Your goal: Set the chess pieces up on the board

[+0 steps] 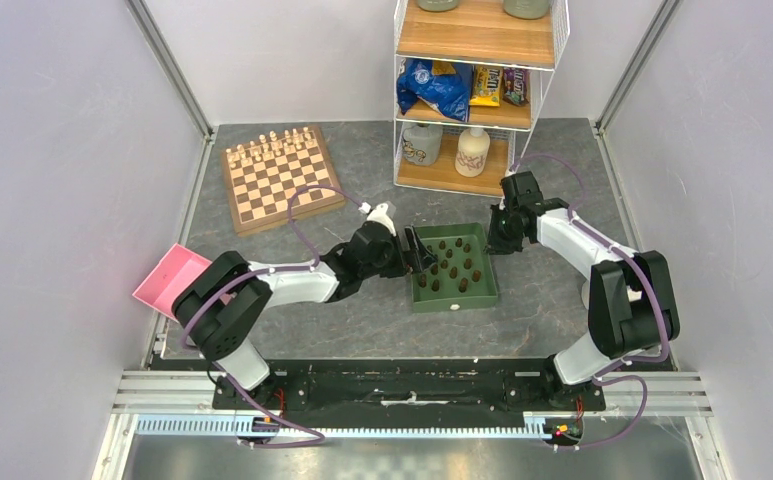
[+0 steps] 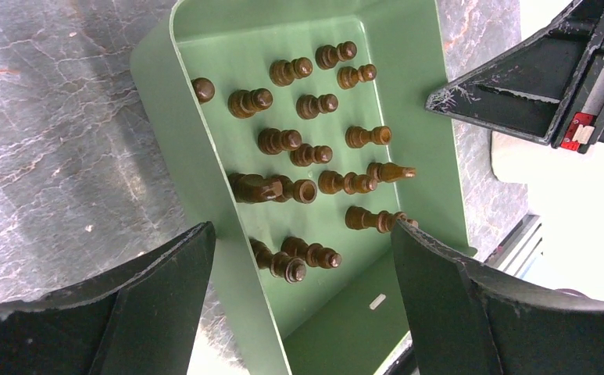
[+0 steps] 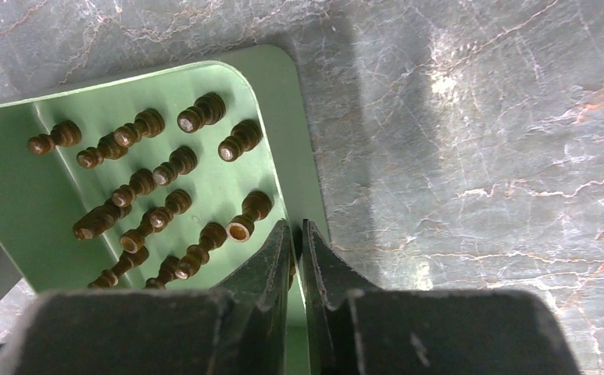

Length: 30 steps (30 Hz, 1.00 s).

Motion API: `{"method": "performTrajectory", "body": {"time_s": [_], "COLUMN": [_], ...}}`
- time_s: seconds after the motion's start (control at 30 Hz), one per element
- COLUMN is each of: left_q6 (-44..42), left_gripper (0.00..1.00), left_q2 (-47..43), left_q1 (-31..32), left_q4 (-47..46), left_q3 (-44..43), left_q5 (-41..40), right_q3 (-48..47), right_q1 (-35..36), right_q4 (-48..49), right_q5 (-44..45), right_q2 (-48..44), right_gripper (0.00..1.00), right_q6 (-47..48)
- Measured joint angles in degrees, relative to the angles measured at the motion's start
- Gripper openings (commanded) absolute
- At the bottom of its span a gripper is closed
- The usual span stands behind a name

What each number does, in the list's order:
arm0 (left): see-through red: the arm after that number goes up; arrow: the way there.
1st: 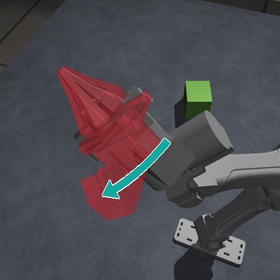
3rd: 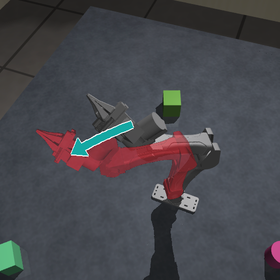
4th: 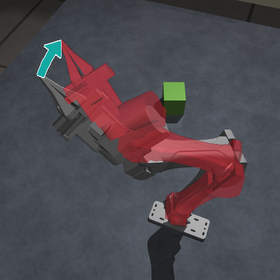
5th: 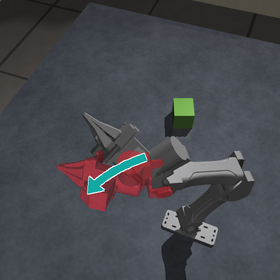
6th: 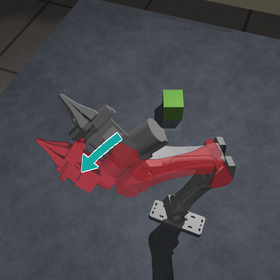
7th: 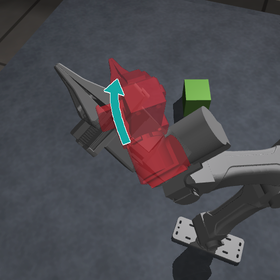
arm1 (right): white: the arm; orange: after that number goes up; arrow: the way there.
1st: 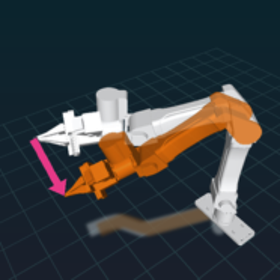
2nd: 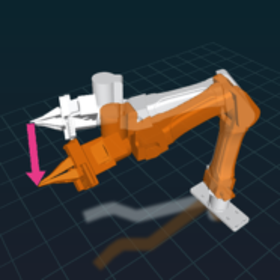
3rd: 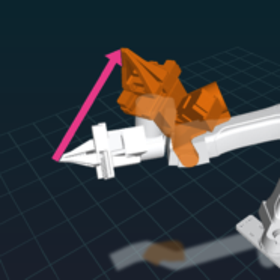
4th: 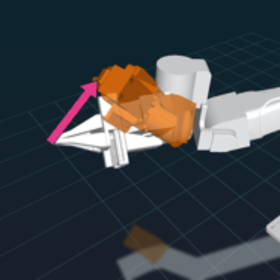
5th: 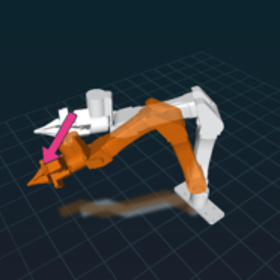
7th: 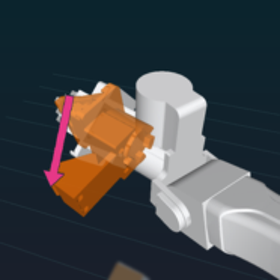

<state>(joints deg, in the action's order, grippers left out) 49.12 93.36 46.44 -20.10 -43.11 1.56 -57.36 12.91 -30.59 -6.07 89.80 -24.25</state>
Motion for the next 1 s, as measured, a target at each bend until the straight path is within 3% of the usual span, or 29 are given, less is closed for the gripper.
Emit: {"method": "performTrajectory", "body": {"time_s": [0.63, 1.0], "left_q6": [0.17, 0.5], "left_gripper": [0.89, 0.9], "left_q2": [6.23, 6.71], "left_q1": [0.0, 0.26], "left_q4": [-1.36, -1.11], "left_q3": [-6.27, -6.75], "left_q5": [0.57, 0.24], "right_q3": [-2.32, -4.46], "right_q1": [-0.33, -1.03], "right_q4": [-0.42, -1.22], "right_q5": [8.31, 8.11], "right_q2": [1.55, 2.27], "right_gripper": [0.13, 0.38], "right_q6": [3.52, 3.96]}}
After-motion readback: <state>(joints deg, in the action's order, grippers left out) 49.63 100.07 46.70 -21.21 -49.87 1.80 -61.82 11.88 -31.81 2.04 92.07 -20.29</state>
